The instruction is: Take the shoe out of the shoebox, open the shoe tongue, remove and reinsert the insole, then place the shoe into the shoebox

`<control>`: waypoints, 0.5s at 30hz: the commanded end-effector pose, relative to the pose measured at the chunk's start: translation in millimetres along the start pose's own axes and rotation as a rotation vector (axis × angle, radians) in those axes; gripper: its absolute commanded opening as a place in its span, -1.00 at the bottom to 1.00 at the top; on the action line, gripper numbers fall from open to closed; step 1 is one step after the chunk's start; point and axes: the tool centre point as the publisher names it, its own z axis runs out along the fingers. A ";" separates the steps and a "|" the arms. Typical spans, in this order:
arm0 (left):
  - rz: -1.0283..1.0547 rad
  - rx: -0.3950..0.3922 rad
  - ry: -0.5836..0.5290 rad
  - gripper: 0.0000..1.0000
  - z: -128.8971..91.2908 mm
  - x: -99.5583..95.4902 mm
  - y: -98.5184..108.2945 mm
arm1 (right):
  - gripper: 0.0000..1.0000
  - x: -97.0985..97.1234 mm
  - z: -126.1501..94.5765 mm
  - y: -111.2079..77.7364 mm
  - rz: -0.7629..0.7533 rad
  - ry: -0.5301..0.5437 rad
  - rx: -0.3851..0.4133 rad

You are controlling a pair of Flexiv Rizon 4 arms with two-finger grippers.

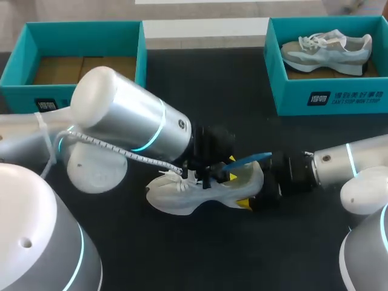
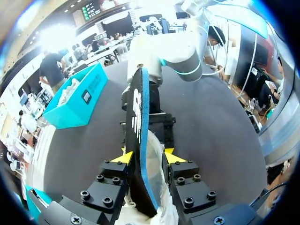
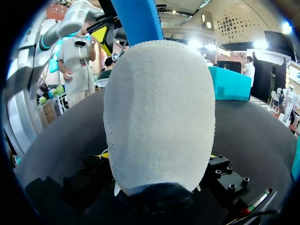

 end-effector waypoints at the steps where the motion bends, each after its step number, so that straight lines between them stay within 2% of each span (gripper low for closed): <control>1: -0.009 0.006 -0.014 -0.29 15.2 -1.6 -3.8 | -1.00 -0.7 4.5 -1.5 0.001 -0.001 0.006; 4: -0.021 0.001 -0.018 -0.41 20.6 -6.3 -7.1 | -1.00 -0.7 4.5 -1.5 0.001 -0.001 0.006; 5: -0.025 -0.002 -0.017 -0.56 22.3 -7.7 -7.7 | -1.00 -0.7 4.5 -1.5 0.001 -0.001 0.006; 7: -0.029 -0.011 -0.013 -1.00 24.9 -9.0 -8.0 | -1.00 -0.7 4.5 -1.5 0.001 -0.001 0.006; 12: -0.041 -0.027 -0.001 -1.00 27.8 -9.0 -6.9 | -1.00 -0.7 4.5 -1.5 0.001 -0.001 0.006; 15: -0.052 -0.026 0.011 -1.00 17.4 -8.7 -9.8 | -1.00 -0.7 4.5 -1.5 0.001 -0.001 0.006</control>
